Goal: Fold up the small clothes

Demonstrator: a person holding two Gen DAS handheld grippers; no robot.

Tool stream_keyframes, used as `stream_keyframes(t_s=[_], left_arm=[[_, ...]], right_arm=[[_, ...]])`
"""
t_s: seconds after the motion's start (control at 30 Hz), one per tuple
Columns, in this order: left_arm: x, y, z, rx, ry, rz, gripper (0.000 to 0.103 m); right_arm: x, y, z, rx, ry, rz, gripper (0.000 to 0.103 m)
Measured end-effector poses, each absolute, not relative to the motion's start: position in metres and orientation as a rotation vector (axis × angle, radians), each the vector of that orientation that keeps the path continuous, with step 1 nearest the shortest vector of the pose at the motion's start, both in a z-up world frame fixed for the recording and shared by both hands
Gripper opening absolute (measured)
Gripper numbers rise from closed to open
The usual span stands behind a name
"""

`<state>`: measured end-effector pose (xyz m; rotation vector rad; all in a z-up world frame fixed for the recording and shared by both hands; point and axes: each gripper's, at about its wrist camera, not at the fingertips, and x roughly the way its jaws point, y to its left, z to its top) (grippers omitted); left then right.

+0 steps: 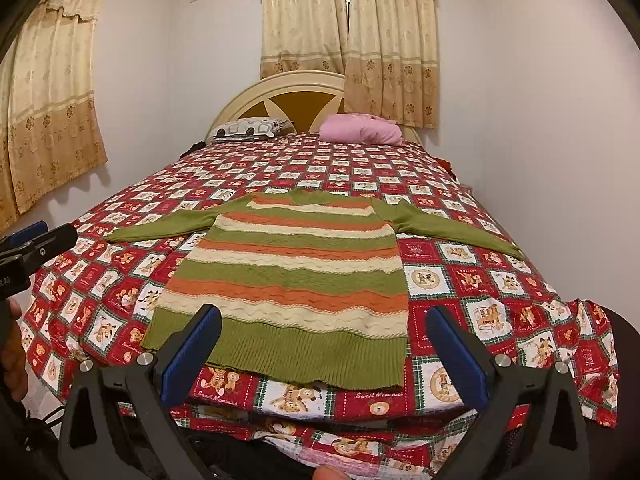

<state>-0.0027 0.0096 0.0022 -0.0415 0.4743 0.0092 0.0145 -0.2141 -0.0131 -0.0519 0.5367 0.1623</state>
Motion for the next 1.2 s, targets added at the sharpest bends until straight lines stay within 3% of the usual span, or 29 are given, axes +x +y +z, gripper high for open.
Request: stream_keyframes(t_s=[1.2], left_arm=[[-0.0005, 0.0124, 0.001, -0.042, 0.48, 0.016, 0.103]], right_arm=[[0.0168, -0.2169, -0.0163, -0.052, 0.549, 0.158, 0.102]])
